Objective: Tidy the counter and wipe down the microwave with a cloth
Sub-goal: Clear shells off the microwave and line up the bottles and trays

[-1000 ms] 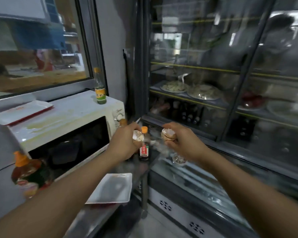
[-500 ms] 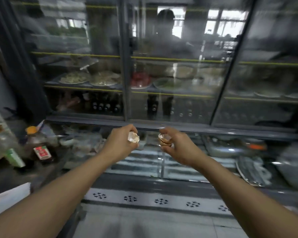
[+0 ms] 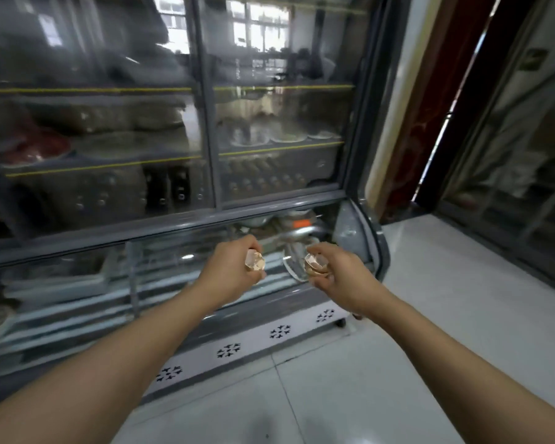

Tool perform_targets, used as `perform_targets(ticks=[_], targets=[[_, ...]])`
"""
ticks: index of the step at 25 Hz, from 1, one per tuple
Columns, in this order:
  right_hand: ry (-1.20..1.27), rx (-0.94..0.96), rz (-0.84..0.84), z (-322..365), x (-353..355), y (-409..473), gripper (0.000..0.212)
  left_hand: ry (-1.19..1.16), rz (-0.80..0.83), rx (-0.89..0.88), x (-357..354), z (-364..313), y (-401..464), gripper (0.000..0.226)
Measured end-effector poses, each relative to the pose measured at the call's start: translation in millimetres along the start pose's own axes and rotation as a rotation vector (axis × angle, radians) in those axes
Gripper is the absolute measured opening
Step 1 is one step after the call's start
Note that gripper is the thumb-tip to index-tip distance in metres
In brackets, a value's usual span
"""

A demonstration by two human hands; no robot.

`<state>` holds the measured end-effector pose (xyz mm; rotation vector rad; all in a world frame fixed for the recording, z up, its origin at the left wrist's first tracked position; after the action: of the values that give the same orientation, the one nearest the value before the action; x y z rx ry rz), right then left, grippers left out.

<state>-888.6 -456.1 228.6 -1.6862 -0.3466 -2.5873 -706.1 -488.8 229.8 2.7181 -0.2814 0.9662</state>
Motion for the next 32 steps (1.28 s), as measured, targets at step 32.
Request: perform_targets(ticks=[32], targets=[[-0.138, -0.642, -0.173, -661, 255, -15, 0.049, -0.006, 0.444, -0.393, -578, -368, 394, 0.03]])
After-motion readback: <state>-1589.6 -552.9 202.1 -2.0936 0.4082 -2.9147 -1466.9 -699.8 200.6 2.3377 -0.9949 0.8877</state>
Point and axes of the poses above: each hand's wrist, its own y-axis towards the middle knuckle, its own x-axis out of the back of the hand, z = x × y, the point moved 8 cm from there along y, towards the middle knuckle, and after that the axes turned 12 degrees about -y, right-handed, at the moved point
